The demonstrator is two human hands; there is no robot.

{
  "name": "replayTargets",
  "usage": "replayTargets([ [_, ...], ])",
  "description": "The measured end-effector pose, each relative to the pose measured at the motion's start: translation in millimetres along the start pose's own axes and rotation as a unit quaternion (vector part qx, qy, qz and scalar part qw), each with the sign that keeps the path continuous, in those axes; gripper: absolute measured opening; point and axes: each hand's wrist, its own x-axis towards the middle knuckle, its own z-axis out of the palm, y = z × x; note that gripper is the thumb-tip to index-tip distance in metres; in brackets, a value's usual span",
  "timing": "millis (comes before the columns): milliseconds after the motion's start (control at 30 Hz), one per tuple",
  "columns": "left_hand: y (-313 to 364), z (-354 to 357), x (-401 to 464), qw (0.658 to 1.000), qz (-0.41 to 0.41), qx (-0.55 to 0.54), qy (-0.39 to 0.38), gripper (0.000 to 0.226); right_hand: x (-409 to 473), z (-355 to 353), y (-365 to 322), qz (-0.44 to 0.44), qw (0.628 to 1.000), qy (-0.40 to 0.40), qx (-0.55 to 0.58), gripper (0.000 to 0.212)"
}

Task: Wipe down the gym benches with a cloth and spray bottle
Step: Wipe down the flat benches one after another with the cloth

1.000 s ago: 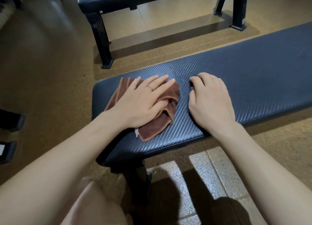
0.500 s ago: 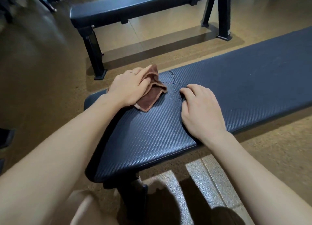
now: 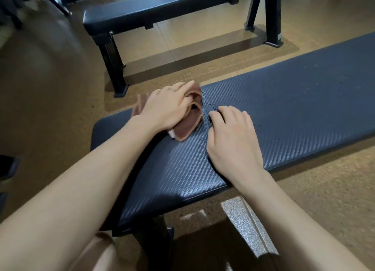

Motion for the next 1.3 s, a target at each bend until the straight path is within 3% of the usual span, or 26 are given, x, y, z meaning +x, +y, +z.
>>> replayTargets([
  [167,40.7,4.3,43.9,0.999,-0.009,-0.035,-0.014,0.047,3.5,-2.5,4.2,0.011,0.999,0.019,0.036,0.038],
  [333,-10.9,-6.2,1.0,0.999,-0.033,-0.028,-0.007,0.048,1.3,-3.7,6.6,0.001,0.998,0.022,0.053,0.042],
  [500,-78.7,-25.4,-71.5,0.991,-0.134,0.002,-0.006,0.049,-0.2,-4.3,5.7,0.002,0.999,0.006,0.046,0.039],
  [600,-85.8,-28.1,-84.7,0.988,-0.152,0.001,-0.002,0.051,-1.4,-4.5,5.1,0.0,1.0,-0.002,0.031,0.037],
  [733,-61.4,-23.5,-52.5,0.988,-0.153,0.006,-0.006,0.046,0.0,-5.8,0.4,0.011,1.0,-0.002,0.011,0.037],
  [967,28.8,0.8,21.2,0.998,-0.067,0.015,-0.004,0.046,-0.2,-4.6,2.3,0.003,0.999,0.024,0.023,0.05],
  [1133,-14.3,-8.6,-15.8,0.999,-0.048,-0.006,0.008,0.05,0.1,-5.5,3.6,-0.005,0.999,0.009,0.032,0.048],
  [1300,-73.0,-22.0,-72.8,0.993,-0.114,0.006,0.014,0.051,-1.2,-6.7,4.1,-0.007,0.999,-0.004,0.032,0.041],
])
